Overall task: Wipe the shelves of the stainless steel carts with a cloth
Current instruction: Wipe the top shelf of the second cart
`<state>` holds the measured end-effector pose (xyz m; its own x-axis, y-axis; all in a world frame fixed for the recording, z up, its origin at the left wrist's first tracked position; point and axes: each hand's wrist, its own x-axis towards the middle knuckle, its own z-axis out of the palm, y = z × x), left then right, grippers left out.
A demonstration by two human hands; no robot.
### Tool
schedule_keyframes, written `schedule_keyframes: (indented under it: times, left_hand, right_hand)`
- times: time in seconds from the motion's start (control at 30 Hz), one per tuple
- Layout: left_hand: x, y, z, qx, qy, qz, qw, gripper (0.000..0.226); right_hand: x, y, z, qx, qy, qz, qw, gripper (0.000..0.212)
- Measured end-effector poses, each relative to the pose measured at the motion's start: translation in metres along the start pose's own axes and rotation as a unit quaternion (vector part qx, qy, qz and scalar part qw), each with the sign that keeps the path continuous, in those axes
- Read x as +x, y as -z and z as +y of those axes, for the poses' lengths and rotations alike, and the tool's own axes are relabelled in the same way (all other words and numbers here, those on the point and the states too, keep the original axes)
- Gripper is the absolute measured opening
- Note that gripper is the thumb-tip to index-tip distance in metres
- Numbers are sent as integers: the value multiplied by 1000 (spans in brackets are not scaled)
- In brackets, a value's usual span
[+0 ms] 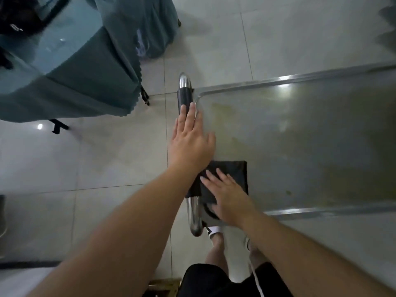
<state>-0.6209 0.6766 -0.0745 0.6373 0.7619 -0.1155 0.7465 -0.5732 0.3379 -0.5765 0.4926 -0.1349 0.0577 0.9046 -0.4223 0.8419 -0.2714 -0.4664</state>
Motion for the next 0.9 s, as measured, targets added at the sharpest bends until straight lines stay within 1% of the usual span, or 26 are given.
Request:
schedule_keyframes:
  times: [0.07,0.1,0.2,0.23,0.3,0.43,0.53,0.6,0.67,0.7,0.77,0.9]
  left_hand:
    - [0,-3,1,-4,9,2,1000,76]
    - [1,-3,1,-8,11,-1,1000,76]
    - [-1,-2,3,-8,12,5,1000,75]
    - [-1,-2,4,-5,10,5,1000,75]
    - [-2,0,5,4,6,0,1000,75]
    - [-3,1,6,4,4,-7,1000,75]
    - [-5,0,7,17,10,0,1000,75]
    - [-5,0,7,35,7,2,999,75]
    - [-6,0,7,30,4,6,1000,73]
    - [-6,0,8,24,4,6,1000,72]
    - [-4,1,9,19,9,-2,1000,71]
    - [-3,1,9,27,13,7,1000,70]
  right_hand:
    - [-21,-31,-5,8,22,-36,999,80]
    - [-30,-44,-7,11,25,-39,999,79]
    - [-41,-63,-2,-49,34,14,998,68]
    - [-38,-63,2,-67,32,37,997,66]
    - [-21,-57,8,-64,33,68,995,68]
    - [49,-24,17,-52,13,109,993,65]
    - [108,15,31,-65,-3,104,992,78]
    - [147,40,43,-92,4,106,990,76]
    - [183,66,54,-113,-11,106,988,76]
    - [200,79,60,-103,-24,108,988,78]
    - [226,100,71,-74,-45,110,990,78]
    - [239,108,83,-83,-45,124,988,72]
